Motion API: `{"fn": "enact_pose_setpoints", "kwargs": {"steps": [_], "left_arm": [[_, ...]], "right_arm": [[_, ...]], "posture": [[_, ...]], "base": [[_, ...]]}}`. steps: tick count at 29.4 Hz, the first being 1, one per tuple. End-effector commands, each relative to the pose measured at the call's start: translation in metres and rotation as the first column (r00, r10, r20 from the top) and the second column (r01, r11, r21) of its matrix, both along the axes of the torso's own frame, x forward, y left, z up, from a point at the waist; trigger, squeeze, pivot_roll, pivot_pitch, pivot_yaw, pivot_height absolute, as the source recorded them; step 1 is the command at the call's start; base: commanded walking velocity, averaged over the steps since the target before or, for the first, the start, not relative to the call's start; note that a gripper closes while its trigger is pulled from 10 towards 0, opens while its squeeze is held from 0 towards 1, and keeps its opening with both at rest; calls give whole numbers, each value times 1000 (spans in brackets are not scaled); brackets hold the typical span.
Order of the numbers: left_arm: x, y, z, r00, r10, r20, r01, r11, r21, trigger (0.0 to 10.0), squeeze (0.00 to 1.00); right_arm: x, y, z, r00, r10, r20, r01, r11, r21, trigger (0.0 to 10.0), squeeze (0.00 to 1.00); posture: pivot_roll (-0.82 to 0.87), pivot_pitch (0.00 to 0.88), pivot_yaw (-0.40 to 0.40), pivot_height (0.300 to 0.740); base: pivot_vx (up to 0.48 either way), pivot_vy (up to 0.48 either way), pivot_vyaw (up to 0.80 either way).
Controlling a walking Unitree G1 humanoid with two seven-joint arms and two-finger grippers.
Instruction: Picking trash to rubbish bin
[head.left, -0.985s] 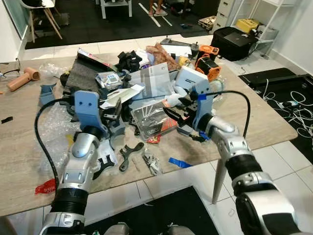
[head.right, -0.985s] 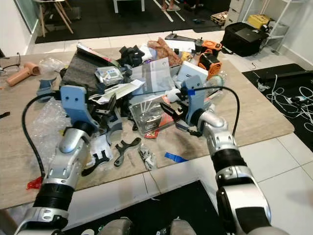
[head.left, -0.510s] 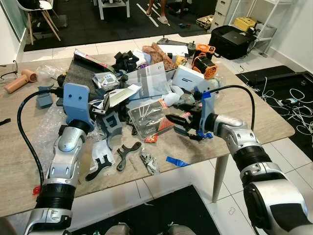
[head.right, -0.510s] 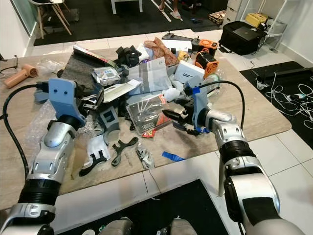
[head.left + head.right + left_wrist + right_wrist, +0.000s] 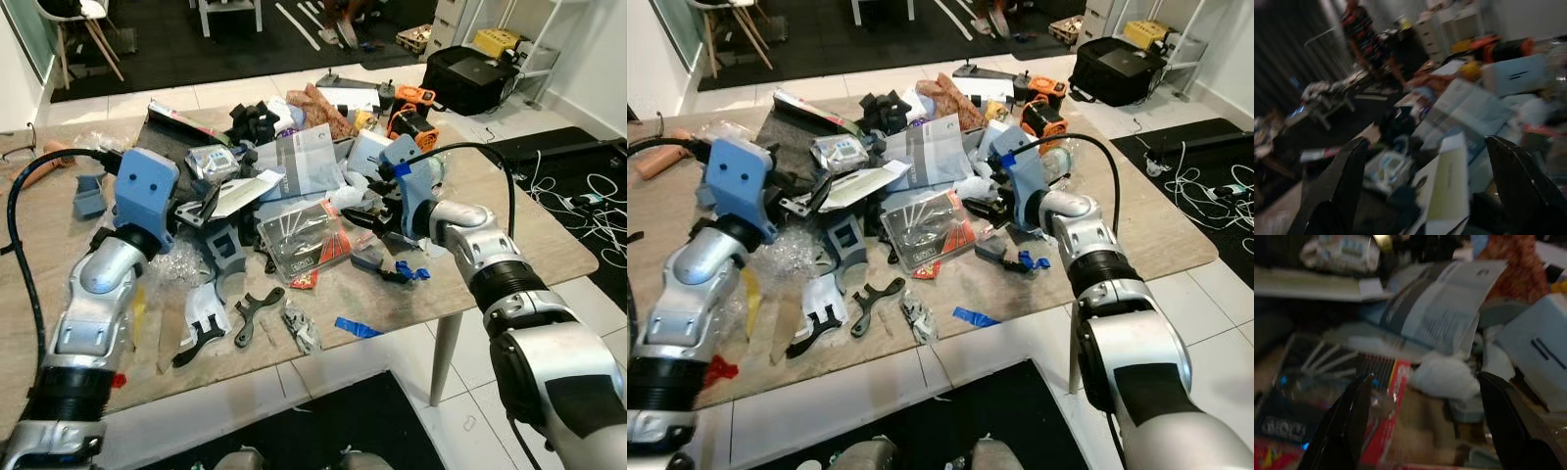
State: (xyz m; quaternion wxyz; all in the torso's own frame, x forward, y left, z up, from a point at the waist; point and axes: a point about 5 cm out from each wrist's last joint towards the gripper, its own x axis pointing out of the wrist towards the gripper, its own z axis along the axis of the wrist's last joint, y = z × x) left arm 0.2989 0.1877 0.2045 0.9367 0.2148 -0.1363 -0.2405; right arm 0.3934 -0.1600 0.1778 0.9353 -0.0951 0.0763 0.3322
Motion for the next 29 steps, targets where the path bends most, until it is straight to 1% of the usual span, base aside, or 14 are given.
{"fn": "enact_pose_setpoints", "kwargs": {"steps": [1,5,7,12,13,14,15,16,18,21,24,27,28,29], "left_arm": [[-8,-4,-1,999,-43,-26,45,997,67,10000,0],[-14,-2,10,999,-43,-11,44,988,151,10000,0],[-16,1,15,1000,-24,5,24,991,135,10000,0],[-19,8,23,998,56,29,-59,992,108,10000,0],[-19,9,25,996,83,35,-85,993,84,10000,0],[-21,11,28,993,115,39,-117,992,51,10000,0],[-25,12,33,988,148,36,-147,989,-12,10000,0],[-27,13,34,987,155,35,-154,988,-31,10000,0],[-30,13,36,985,168,32,-166,985,-47,10000,0],[-33,14,38,983,180,28,-178,983,-53,10000,0],[-36,14,40,983,182,14,-180,980,-85,10000,0],[-37,13,41,985,174,8,-172,980,-97,10000,0],[-41,6,41,990,143,-13,-144,982,-121,10000,0],[-42,3,41,992,128,-20,-130,983,-128,10000,0]], "right_arm": [[2,-1,4,1000,-25,-10,25,998,63,10000,0],[6,4,7,996,-65,-57,75,977,197,10000,0],[6,6,9,996,-63,-67,77,970,229,10000,0],[6,16,10,998,-19,-54,30,976,216,10000,0],[5,21,11,999,17,-48,-6,977,213,10000,0],[4,26,11,998,57,-41,-48,981,190,10000,0],[1,31,10,992,118,-34,-113,986,120,10000,0],[0,32,10,990,137,-25,-135,988,74,10000,0],[1,30,13,989,144,-18,-143,989,31,10000,0],[1,26,17,991,135,-17,-135,991,18,10000,0],[4,5,30,997,78,3,-77,993,-91,10000,0],[4,-2,37,997,71,7,-69,990,-126,10000,0],[-4,-18,57,993,119,-4,-117,976,-183,10000,0],[-9,-25,67,988,152,-9,-150,967,-204,10000,0]], "posture": [[-36,5,37,740],[-35,66,36,740],[-36,87,37,740],[-35,119,35,740],[-32,129,34,740],[-28,142,27,740],[-25,154,24,740],[-24,163,23,740],[-26,174,21,740],[-28,184,19,740],[-37,219,17,740],[-41,227,18,740],[-53,242,17,740],[-58,247,17,740]], "base": [[0,0,0],[0,0,0],[0,0,0],[0,0,0],[0,0,0],[0,0,0],[0,0,0],[0,0,0],[0,0,0],[0,0,0],[0,0,0],[0,0,0],[0,0,0],[0,0,0]]}}
